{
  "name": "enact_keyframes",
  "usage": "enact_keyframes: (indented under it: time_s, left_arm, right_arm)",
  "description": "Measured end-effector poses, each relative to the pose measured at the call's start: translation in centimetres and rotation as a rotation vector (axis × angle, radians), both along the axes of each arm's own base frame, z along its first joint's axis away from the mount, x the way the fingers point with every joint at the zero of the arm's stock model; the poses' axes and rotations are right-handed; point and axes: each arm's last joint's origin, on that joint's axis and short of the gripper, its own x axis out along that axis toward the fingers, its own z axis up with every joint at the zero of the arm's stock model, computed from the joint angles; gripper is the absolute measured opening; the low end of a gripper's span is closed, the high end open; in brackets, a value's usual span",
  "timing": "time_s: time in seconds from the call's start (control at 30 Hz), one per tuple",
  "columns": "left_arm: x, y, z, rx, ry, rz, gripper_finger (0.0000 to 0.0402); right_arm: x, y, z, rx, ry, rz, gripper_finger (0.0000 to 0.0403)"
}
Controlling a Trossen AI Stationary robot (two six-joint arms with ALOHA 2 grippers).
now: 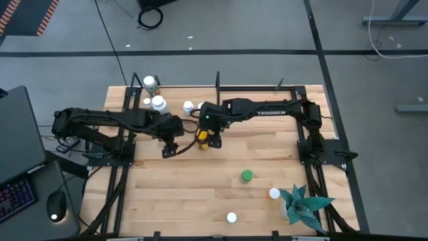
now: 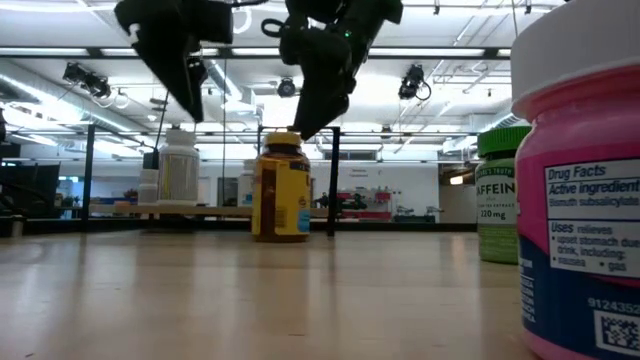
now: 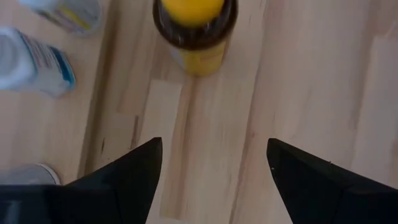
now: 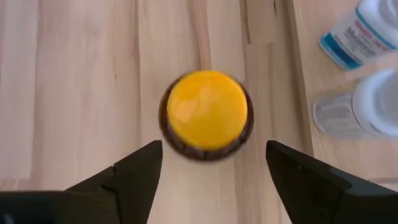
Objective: Pick and place medicine bottles onto shelf by color
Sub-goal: Put the yellow pill bottle on the shelf
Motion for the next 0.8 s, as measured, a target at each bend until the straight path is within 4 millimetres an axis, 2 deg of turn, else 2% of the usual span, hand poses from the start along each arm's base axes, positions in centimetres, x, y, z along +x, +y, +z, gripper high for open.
enact_keyframes:
  time_s: [0.1, 0.27, 0.33, 0.47, 0.63, 0.8]
  left_arm:
    - [0.4, 0.0, 1.8, 0.003, -0.066, -0.004, 0.0293]
    - [1.8, 0.0, 3.7, 0.038, -0.209, -0.029, 0.0293]
    - [2.6, 0.1, 3.7, 0.059, -0.222, -0.058, 0.0293]
    - [4.3, 0.1, 2.3, 0.072, -0.141, -0.100, 0.0293]
    - [6.5, 0.4, 0.7, 0.084, -0.064, -0.152, 0.0293]
    - [8.2, 1.1, 1.4, 0.100, -0.069, -0.161, 0.0293]
  right_arm:
    - [-0.5, 0.2, 0.9, 0.009, 0.048, -0.004, 0.0310]
    - [-2.7, 0.6, 1.9, 0.059, 0.219, -0.074, 0.0324]
    - [-3.7, 1.4, 2.3, 0.070, 0.269, -0.088, 0.0324]
    - [-5.4, 3.2, 2.4, 0.075, 0.347, -0.072, 0.0319]
    - [-8.4, 4.7, 3.1, 0.026, 0.337, -0.116, 0.0316]
    - [-12.5, 5.8, 3.3, -0.015, 0.244, -0.178, 0.0316]
